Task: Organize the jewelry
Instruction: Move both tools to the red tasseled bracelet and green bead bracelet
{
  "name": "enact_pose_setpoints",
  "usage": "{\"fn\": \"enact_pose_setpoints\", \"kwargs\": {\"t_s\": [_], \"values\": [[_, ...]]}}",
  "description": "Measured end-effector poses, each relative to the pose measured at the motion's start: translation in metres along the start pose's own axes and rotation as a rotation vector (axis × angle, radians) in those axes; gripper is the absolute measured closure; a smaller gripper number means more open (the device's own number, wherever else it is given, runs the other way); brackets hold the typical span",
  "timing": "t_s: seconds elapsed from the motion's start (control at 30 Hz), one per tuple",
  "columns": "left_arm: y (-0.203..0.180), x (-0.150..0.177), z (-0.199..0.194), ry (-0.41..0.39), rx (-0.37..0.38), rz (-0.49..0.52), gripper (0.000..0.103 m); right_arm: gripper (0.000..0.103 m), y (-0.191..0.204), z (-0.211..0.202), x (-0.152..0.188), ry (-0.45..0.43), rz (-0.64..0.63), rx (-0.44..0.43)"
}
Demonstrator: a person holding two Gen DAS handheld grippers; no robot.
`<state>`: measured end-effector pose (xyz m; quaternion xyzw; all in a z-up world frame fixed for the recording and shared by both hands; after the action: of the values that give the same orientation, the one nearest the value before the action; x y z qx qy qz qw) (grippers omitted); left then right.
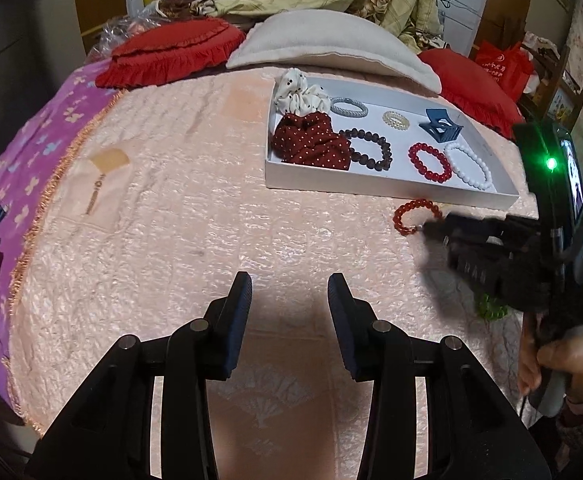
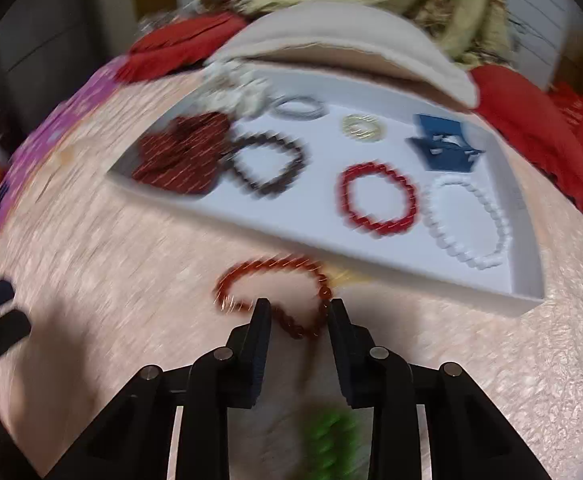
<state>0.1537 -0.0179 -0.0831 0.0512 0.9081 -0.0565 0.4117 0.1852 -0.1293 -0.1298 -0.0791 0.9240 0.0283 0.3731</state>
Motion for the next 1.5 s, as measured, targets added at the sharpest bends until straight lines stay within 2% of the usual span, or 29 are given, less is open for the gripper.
{"fn": "enact_pose_setpoints", "kwargs": {"t_s": [0.13,0.33,0.43,0.57,0.73,0.9,1.0,1.13,1.3,1.43,1.5], "values": [[0.001,0.004,-0.007,-0.004,-0.021,0.024,0.064,0.078,0.030,-0.012,0.016,0.001,-0.075,-0.036],[0.001,0.011,-0.021,-0.016,-0.032,0.044,0.064,0.077,0.056,-0.035,0.040,0.042,-0.073,-0.151],[-0.001,0.013,-0.028,-0.026,-0.036,0.056,0.064,0.077,0.060,-0.047,0.049,0.055,-0.069,-0.170],[-0.004,0.015,-0.038,-0.042,-0.038,0.073,0.064,0.075,0.045,-0.062,0.042,0.000,-0.007,-0.141],[-0.004,0.018,-0.044,-0.041,-0.028,0.064,0.064,0.075,0.014,-0.061,0.019,-0.045,0.070,-0.045],[-0.003,0.020,-0.049,-0.046,-0.031,0.066,0.064,0.075,0.003,-0.031,0.004,-0.012,0.066,0.010],[0.001,0.022,-0.051,-0.046,-0.038,0.060,0.064,0.075,0.007,-0.015,0.007,0.023,0.035,0.035],[0.007,0.024,-0.050,-0.037,-0.039,0.045,0.064,0.075,0.021,-0.009,0.015,0.043,0.011,0.019],[0.007,0.026,-0.046,-0.025,-0.040,0.041,0.064,0.075,0.045,-0.020,0.024,0.058,-0.021,-0.088],[0.009,0.028,-0.042,-0.013,-0.048,0.047,0.064,0.075,0.034,-0.053,0.018,-0.051,0.020,-0.090],[0.011,0.029,-0.039,-0.004,-0.050,0.039,0.064,0.068,0.016,-0.072,0.015,-0.099,0.059,-0.066]]}}
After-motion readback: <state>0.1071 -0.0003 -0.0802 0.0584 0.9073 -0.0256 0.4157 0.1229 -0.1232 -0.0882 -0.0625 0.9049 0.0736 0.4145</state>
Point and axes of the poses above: each gripper's, at about its wrist camera, not at the fingertips, and z roughly the way its jaws point, y to its left, x to its underside, the point moved 6 cm from there along z, roughly the way its jaws point, and after that the axes turned 14 degrees about -y, right-handed, at the moved point
